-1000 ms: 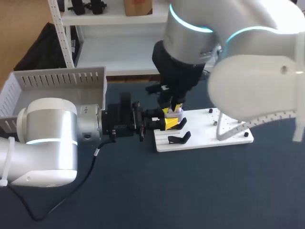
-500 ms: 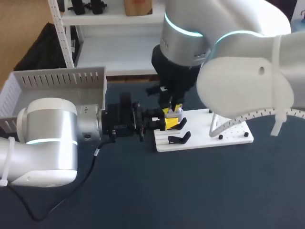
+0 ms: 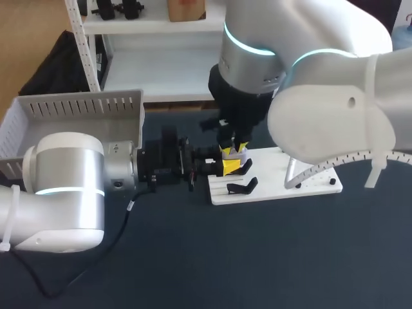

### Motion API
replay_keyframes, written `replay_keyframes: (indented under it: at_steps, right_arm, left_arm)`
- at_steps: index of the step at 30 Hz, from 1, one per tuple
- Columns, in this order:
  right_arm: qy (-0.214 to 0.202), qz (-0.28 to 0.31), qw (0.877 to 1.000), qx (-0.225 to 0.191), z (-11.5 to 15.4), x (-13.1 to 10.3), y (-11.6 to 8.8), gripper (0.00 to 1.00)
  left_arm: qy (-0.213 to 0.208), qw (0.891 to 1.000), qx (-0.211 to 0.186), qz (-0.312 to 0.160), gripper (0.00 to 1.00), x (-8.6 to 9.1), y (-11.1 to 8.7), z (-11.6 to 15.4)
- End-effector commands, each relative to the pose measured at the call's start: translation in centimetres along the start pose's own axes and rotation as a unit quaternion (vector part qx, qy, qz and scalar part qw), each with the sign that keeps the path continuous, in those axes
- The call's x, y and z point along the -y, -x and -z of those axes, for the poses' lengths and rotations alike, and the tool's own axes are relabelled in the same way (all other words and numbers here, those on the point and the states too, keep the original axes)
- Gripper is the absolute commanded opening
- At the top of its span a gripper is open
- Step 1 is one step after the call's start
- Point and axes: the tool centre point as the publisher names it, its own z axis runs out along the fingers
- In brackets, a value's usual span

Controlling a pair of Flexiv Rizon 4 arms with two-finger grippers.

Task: Pick up each earbud case from the left stands, insert the matching earbuds, close the lid, and place the case in the box.

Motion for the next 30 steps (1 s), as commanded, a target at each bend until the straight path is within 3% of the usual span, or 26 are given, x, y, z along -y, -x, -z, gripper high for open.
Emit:
replay_keyframes:
  at_steps: [1, 15, 16, 17, 18, 30]
  right_arm:
    - [0.000, 0.000, 1.000, 0.001, -0.5, -0.2, 0.1, 0.00]
    - [-0.001, 0.001, 1.000, -0.006, -1.1, -0.3, 0.4, 0.00]
    - [-0.001, 0.000, 1.000, -0.007, -1.1, -0.3, 0.4, 0.14]
    - [-0.001, 0.000, 1.000, -0.008, -1.1, -0.4, 0.3, 0.36]
    - [-0.001, 0.000, 1.000, -0.008, -1.1, -0.4, 0.3, 0.45]
    - [-0.008, 0.006, 1.000, 0.006, 0.3, -0.7, 0.2, 0.55]
  left_arm:
    - [0.002, 1.000, 0.002, -0.001, 0.00, 0.1, 0.0, -0.1]
    - [0.002, 1.000, 0.002, -0.001, 0.00, 0.1, 0.0, -0.1]
    - [0.002, 1.000, 0.002, -0.001, 0.00, 0.1, 0.0, -0.1]
    - [0.002, 1.000, 0.002, -0.001, 0.00, 0.1, 0.0, -0.1]
    - [0.002, 1.000, 0.002, -0.001, 0.00, 0.1, 0.0, -0.1]
    - [0.002, 1.000, 0.002, -0.001, 0.00, 0.1, 0.0, -0.1]
